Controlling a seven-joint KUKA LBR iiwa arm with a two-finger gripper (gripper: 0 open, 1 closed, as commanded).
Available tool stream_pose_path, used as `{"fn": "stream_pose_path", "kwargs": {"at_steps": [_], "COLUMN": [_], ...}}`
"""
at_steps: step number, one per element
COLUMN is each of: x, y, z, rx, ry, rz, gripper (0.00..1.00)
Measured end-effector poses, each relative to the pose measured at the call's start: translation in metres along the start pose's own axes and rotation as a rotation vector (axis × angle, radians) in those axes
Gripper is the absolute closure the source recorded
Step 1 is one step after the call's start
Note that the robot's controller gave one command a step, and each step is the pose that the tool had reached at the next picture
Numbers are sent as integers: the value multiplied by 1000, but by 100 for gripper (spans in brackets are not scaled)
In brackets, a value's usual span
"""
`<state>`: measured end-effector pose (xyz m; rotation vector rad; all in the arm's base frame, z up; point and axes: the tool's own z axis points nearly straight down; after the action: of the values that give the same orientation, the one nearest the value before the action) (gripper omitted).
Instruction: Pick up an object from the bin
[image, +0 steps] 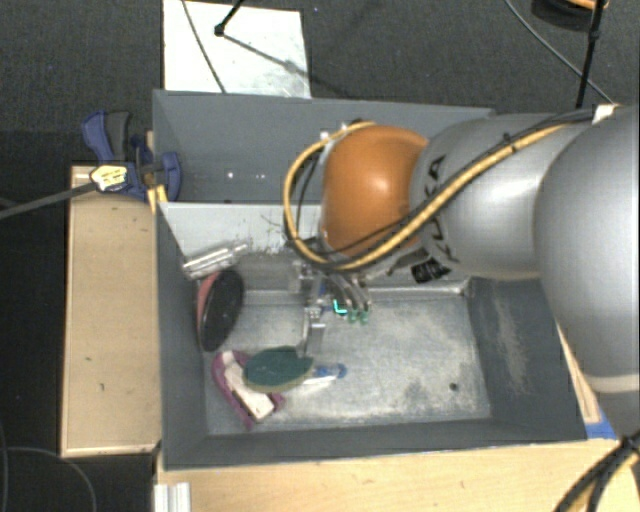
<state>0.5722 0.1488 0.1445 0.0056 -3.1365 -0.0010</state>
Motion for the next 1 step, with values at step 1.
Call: {"fn": "stream_pose_path", "kwargs": {"at_steps": [1], "x": [47], "y": [30], "z": [55], "rx": [2], "ry": [-9], "rz": [77], "gripper": [0]}}
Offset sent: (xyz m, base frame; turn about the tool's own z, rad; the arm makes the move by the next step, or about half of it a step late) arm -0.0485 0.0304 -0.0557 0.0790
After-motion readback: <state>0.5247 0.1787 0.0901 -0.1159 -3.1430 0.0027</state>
